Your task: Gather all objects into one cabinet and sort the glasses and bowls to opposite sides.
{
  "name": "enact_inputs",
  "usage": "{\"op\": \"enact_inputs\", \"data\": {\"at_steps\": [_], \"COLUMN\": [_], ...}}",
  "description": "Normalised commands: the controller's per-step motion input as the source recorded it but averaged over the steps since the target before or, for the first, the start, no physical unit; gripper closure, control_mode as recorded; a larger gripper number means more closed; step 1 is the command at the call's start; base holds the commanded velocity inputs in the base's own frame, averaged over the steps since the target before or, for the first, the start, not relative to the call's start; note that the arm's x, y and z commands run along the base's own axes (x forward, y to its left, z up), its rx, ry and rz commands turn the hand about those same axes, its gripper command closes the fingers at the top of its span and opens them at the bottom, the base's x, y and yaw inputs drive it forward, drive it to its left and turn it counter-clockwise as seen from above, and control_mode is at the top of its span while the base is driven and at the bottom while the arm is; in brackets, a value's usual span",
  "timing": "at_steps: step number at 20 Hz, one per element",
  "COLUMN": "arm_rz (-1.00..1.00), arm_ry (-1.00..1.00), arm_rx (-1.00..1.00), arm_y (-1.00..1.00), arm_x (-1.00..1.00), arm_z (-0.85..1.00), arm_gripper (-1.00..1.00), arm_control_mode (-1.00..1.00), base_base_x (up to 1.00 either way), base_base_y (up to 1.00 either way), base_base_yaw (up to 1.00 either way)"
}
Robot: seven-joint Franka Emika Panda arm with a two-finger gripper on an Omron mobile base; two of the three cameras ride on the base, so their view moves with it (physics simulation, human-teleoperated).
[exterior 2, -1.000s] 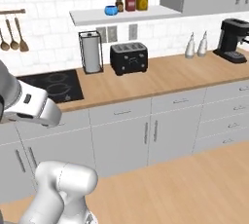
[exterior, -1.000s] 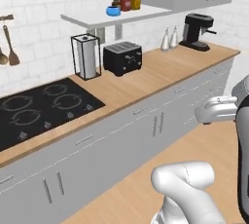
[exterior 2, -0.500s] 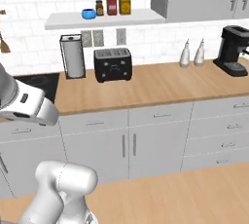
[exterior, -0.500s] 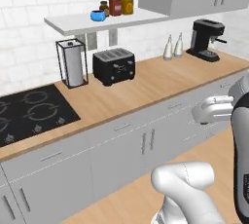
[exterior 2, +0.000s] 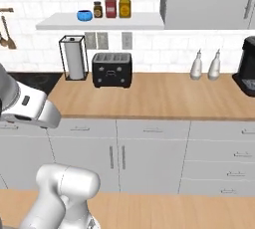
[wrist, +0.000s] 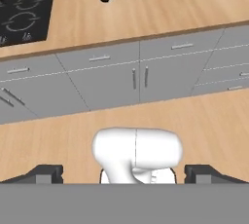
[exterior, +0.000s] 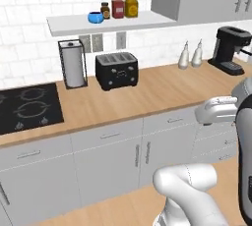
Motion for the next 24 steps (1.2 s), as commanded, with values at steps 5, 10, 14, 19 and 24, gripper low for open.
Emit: {"op": "enact_inputs", "data": {"at_steps": [5,10,14,19,24], "arm_rz": [0.0,0.0,0.0,0.0,0.0], "arm_ry": [0.0,0.0,0.0,0.0,0.0], "arm_rx": [0.0,0.0,0.0,0.0,0.0], "arm_y": [0.0,0.0,0.0,0.0,0.0], "arm_x": [0.0,0.0,0.0,0.0,0.0], "arm_z": [0.0,0.0,0.0,0.0,0.0], "arm_gripper": [-1.0,-1.0,-1.0,-1.0,-1.0], "arm_control_mode": [1.0,1.0,1.0,1.0,1.0], "base_base_x": [0.31,0.27,0.4,0.25,0.26], "base_base_y": [-0.23,0.18,0.26,0.53,0.47], "base_base_yaw": [0.38,0.12,0.05,0.13,0.1]}}
